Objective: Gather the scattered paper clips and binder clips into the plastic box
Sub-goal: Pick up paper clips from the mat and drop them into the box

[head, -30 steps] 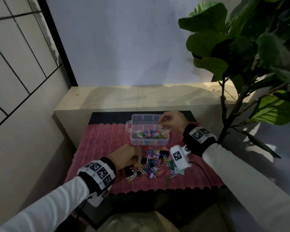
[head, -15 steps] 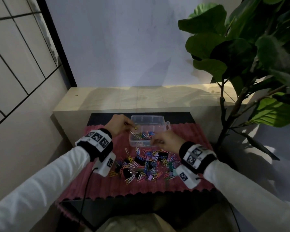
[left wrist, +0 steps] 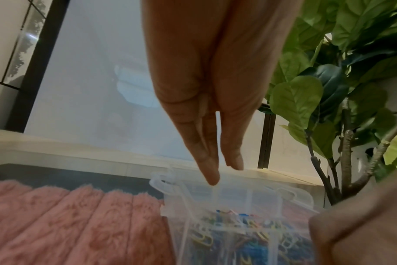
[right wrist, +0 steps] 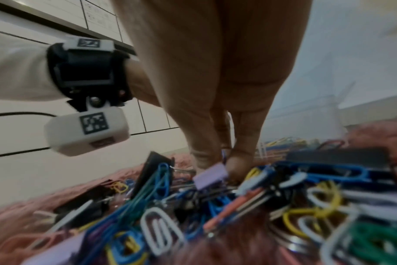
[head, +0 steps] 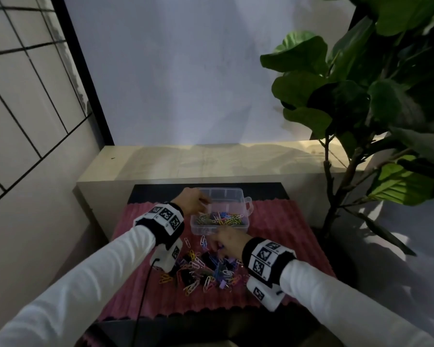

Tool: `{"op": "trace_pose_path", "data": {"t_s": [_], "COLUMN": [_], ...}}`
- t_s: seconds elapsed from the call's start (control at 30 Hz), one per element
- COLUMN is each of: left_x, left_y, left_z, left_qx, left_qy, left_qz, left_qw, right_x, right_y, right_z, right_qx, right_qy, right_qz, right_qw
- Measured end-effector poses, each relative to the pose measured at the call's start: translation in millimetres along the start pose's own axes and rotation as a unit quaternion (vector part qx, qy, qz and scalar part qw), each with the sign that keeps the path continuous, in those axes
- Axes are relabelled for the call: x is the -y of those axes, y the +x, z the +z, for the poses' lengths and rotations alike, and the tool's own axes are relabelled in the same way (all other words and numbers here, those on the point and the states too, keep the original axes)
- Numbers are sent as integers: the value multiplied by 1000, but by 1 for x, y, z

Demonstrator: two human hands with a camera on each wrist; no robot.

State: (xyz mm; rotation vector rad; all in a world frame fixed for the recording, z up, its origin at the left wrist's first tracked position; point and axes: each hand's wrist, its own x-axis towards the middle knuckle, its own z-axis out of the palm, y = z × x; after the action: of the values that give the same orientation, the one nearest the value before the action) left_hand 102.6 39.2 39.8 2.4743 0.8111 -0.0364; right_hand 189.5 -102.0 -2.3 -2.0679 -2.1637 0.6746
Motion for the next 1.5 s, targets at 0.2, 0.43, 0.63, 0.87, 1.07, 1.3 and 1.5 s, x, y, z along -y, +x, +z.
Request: {"op": "trace_pose_path", "data": {"t_s": [0.2, 0.43, 0.63, 0.87, 1.07, 1.3, 1.5], "left_x": [24, 56, 54, 45, 38, 33, 42], "left_y": [-40, -88, -69, -63, -62, -58, -62], "left_z": [-15, 15, 41, 50, 58, 53, 44], "left_qx": [-73, 45, 102, 98, 82, 49, 15], "left_qy": [-29, 57, 67, 69, 86, 35, -20], "left_qz": [8, 39, 43, 53, 88, 75, 48], "left_qw": [997, 997, 992, 991, 989, 995, 999], "right_x": [-17, -36, -42, -31, -27, -49, -65], "right_y": [-9, -32, -21, 14, 10, -25, -71], "right_z": [-11, -33, -54, -68, -69, -67, -22], "right_qx": [-78, -121, -187, -210, -237, -223, -75], "right_qy": [154, 390, 390, 220, 93, 123, 43], "right_qz": [58, 115, 112, 139, 108, 55, 110], "right_qw": [983, 905, 894, 942, 961, 966, 990]}}
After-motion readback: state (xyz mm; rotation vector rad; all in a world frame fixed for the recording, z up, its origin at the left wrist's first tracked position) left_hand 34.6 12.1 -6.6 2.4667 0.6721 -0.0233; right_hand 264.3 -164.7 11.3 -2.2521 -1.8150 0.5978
